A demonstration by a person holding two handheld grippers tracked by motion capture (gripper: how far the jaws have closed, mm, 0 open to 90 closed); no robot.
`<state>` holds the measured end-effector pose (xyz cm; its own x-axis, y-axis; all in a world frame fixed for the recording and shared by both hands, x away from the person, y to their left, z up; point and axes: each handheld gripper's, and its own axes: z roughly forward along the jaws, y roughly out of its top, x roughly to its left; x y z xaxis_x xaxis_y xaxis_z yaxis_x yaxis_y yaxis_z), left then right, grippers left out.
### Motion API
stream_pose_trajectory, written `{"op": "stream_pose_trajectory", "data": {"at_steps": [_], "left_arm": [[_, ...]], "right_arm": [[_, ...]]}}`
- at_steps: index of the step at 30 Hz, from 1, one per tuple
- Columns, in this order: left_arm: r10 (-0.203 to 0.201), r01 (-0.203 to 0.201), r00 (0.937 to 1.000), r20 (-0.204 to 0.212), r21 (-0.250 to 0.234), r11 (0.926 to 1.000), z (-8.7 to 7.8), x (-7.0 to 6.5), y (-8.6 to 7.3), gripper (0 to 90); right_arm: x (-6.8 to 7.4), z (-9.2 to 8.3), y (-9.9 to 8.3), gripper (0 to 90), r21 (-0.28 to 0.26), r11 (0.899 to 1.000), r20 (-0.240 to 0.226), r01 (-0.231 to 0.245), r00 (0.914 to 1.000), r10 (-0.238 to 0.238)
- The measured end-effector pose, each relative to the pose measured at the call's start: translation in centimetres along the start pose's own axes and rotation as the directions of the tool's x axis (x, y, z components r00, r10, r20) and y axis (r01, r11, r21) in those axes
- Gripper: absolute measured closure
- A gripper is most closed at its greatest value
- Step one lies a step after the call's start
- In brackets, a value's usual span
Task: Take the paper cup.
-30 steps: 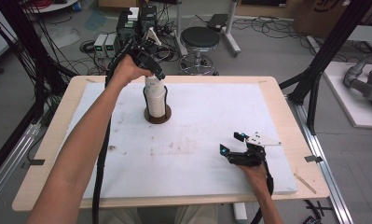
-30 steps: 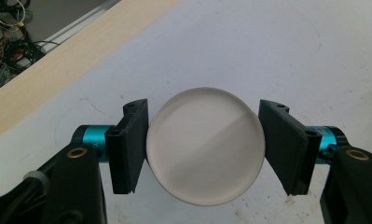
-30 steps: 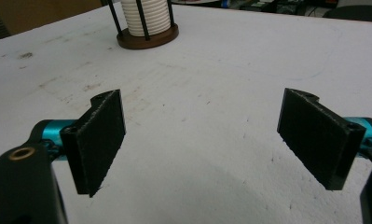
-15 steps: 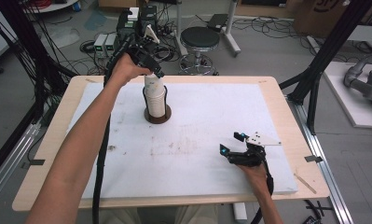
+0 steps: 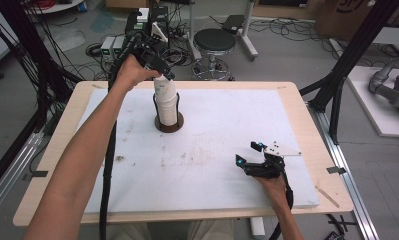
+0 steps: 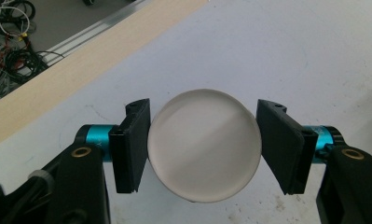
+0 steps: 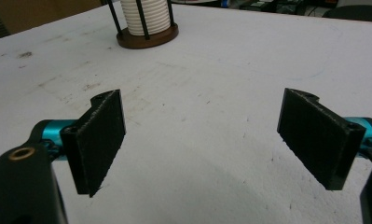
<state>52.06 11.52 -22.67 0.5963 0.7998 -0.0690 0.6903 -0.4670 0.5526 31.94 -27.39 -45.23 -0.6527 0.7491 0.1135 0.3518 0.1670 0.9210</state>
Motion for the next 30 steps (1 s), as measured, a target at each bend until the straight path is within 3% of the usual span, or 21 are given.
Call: {"op": "stream_pose_trajectory", "data": {"at_steps": [7, 12, 18, 30], "left_arm": [[0.011, -0.011, 0.9999, 0.001, -0.009, 0.9999, -1.3, -0.3, 0.6, 37.4], [0.008, -0.008, 1.0000, 0.000, -0.043, 0.9990, -2.6, -0.4, 0.8, 37.5], [0.006, -0.006, 0.9999, -0.013, -0.059, 0.9983, -3.3, -0.1, 0.5, 37.6], [0.007, -0.006, 1.0000, 0.004, -0.098, 0.9951, -4.3, -0.4, 0.4, 37.5]], "right_arm": [[0.0, 0.0, 0.0, 15.5, 0.002, 1.000, 0.002, 0.002, 1.0000, -0.002], [0.0, 0.0, 0.0, 15.5, 0.001, 1.000, 0.003, 0.001, 1.0000, -0.001], [0.0, 0.0, 0.0, 15.4, 0.001, 1.000, 0.004, 0.002, 1.0000, -0.002], [0.1, 0.0, 0.0, 15.4, 0.001, 1.000, 0.004, 0.003, 1.0000, -0.003]]}}
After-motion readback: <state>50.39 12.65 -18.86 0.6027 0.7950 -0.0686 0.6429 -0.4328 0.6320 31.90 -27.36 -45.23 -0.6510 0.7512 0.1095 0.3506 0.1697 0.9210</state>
